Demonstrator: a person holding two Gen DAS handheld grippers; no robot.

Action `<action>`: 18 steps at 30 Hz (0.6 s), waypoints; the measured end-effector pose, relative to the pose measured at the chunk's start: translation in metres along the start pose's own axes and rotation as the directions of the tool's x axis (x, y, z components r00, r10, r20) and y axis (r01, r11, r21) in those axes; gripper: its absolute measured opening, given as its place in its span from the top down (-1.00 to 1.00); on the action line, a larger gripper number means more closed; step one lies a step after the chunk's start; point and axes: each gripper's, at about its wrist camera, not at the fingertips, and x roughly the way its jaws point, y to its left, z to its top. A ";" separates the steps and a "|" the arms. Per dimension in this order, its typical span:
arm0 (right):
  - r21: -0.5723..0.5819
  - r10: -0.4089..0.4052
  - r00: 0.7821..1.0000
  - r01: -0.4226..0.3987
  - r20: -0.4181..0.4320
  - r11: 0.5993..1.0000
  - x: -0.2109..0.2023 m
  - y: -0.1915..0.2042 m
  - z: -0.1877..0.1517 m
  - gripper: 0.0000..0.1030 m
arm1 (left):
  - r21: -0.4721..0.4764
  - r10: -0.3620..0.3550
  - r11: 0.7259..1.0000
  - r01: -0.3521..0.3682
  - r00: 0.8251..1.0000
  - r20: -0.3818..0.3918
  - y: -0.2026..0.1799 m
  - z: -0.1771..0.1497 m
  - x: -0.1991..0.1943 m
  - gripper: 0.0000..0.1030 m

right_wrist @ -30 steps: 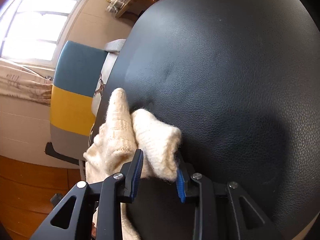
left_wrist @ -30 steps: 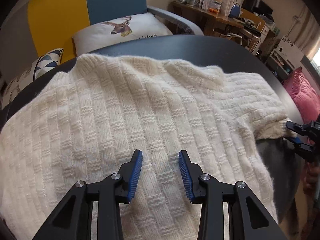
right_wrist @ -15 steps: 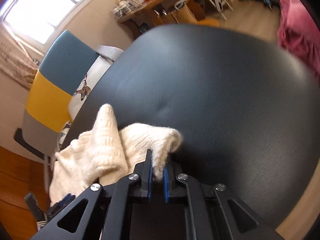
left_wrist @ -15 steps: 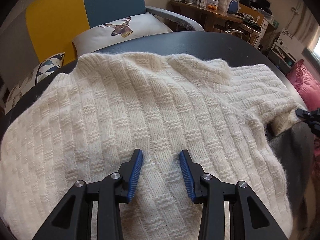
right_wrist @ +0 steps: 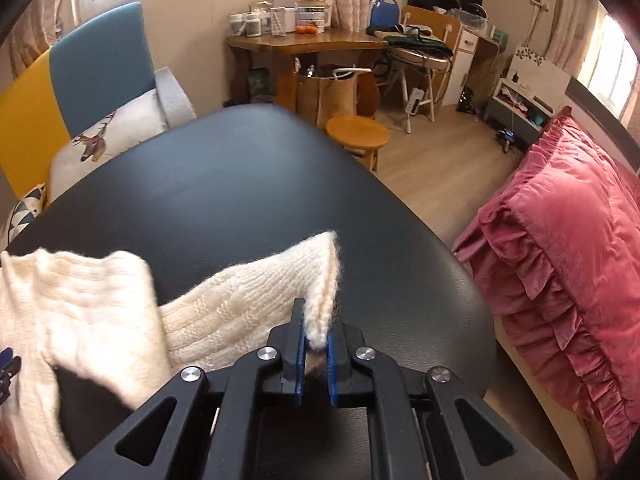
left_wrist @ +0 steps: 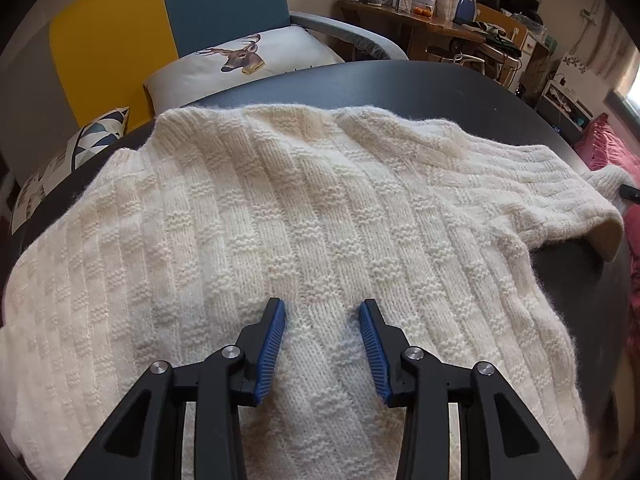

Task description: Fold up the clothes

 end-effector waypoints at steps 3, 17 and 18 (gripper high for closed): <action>0.055 -0.057 0.998 0.056 0.016 0.997 0.003 -0.019 0.002 0.86 | 0.002 0.005 1.000 -0.005 1.000 -0.004 -0.003 -0.003 -0.001 0.20; 0.349 0.018 0.992 -0.060 0.124 0.935 -0.014 -0.121 -0.016 0.55 | -0.041 -0.072 0.996 0.073 0.997 0.022 -0.001 0.030 -0.022 0.26; 0.329 0.031 0.986 -0.084 0.165 0.941 -0.027 -0.117 -0.014 0.53 | -0.039 -0.091 0.995 0.094 0.994 0.053 -0.001 0.037 -0.028 0.26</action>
